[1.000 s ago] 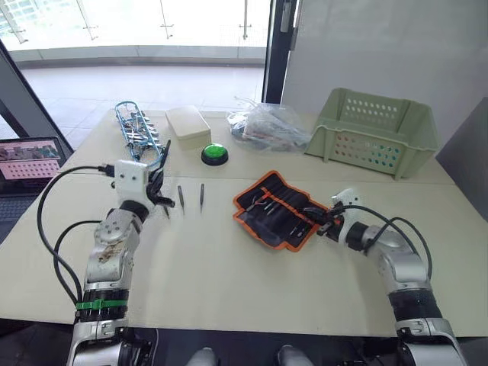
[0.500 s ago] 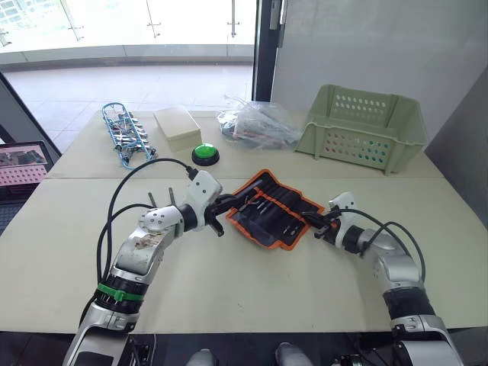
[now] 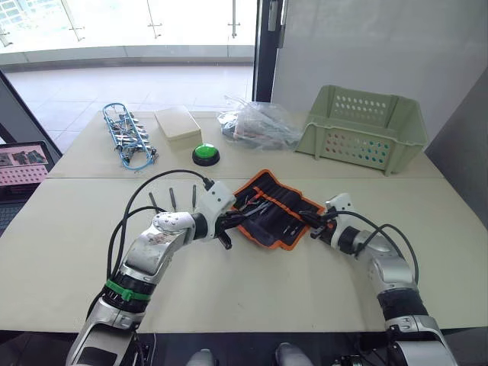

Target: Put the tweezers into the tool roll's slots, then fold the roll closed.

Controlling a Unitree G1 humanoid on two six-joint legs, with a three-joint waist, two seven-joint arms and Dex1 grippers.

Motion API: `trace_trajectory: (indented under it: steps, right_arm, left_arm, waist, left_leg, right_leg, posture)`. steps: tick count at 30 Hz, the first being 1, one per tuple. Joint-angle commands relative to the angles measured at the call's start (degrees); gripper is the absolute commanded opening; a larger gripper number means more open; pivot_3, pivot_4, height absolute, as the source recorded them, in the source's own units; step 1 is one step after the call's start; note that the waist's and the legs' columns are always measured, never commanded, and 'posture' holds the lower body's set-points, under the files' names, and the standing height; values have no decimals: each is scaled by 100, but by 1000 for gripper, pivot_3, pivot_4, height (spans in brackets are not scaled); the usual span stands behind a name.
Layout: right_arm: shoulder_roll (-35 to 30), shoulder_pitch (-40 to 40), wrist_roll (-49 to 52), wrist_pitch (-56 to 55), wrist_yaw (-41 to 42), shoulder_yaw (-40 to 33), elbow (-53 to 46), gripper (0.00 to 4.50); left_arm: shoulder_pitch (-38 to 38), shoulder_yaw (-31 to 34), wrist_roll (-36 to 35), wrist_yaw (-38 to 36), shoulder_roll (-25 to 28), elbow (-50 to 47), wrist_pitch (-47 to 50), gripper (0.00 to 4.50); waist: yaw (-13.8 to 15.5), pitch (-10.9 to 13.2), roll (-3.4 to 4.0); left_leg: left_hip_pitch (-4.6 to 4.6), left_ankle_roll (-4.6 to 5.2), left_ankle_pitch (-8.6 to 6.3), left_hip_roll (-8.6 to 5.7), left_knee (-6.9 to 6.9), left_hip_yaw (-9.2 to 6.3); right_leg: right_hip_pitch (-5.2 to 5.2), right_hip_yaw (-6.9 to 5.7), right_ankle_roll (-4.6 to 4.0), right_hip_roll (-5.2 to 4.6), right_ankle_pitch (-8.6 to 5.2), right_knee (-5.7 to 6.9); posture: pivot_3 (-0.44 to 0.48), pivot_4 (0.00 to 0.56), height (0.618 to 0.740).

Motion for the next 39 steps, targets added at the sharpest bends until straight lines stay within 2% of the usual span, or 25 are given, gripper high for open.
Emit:
trace_trajectory:
  steps: [1,14,19,23,30,39]
  right_arm:
    - [74,3,-8,-32,-30,5,119,0]
    - [92,37,-47,-52,-46,52,111,0]
    - [120,56,-45,-28,-63,75,90,0]
    - [118,94,-47,-18,-57,92,66,0]
    - [86,106,-50,-24,-55,84,70,0]
    - [99,101,-59,-30,-51,105,79,0]
  left_arm:
    - [-216,-93,149,67,-65,108,18,49]
    - [-635,-423,637,466,-797,807,-75,49]
    - [-684,-316,727,700,-1049,973,-44,49]
    - [-648,-309,736,719,-1066,931,5,49]
    - [-381,-217,632,705,-821,320,389,49]
    - [-395,-272,645,864,-1029,221,531,49]
  waist:
    - [-6,0,0]
    - [-1,0,0]
    - [0,0,0]
    - [-3,0,0]
    - [1,0,1]
    - [2,-1,1]
  left_leg:
    - [1,0,0,0,0,0]
    - [4,0,0,-1,3,0]
    - [4,0,0,-2,4,0]
    - [5,0,0,-2,4,0]
    - [6,0,0,-2,3,0]
    - [7,0,0,-3,4,0]
  right_leg:
    - [0,0,0,0,0,0]
    - [4,1,0,-1,0,2]
    - [5,1,0,-2,0,2]
    - [5,1,0,-2,0,3]
    - [5,2,0,-2,0,4]
    - [8,2,0,-4,0,3]
  posture:
    - [0,150,740]
    - [0,150,740]
    - [0,150,740]
    - [0,150,740]
    - [0,150,740]
    - [0,150,740]
